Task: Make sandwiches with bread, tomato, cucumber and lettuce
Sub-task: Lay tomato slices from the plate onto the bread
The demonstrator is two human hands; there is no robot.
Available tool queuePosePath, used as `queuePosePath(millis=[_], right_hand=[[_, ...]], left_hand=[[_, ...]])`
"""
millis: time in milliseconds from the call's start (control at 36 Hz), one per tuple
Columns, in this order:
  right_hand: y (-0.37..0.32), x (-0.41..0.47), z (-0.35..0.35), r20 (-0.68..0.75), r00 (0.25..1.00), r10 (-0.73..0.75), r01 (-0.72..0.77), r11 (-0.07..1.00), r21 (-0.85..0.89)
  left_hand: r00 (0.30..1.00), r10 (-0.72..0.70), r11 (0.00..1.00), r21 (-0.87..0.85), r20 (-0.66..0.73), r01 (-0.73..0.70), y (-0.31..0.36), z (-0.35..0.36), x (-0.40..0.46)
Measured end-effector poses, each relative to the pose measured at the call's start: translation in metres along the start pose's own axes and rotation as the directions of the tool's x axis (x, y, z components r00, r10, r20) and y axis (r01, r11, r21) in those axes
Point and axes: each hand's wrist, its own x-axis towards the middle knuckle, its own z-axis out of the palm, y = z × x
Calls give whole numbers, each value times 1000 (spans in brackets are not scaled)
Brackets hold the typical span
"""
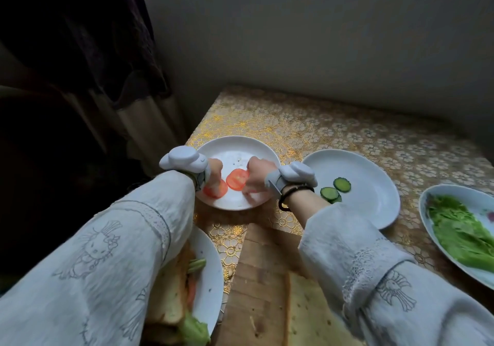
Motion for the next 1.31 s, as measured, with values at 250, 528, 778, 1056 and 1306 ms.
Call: queuePosePath(millis=[250,528,778,1056,1306], right_hand=[[-10,-3,1,21,998,-59,58,997,58],[-15,-10,3,9,1000,-18,16,974,226],[-11,-36,-8,-132,991,17,23,955,295],[9,-98,-37,-247,965,85,32,900,434],[50,-162,-33,-275,940,203,-28,848,529]], left_hand=[[996,65,998,-9,55,-65,-5,-5,-2],[993,99,994,-53,63,-96,-9,-17,-10],[993,112,991,-78,33,-109,-4,-26,-23],[982,170,960,-211,-76,-183,31,-34,-69],[957,287,909,-304,-43,-286,80,-3,-121]])
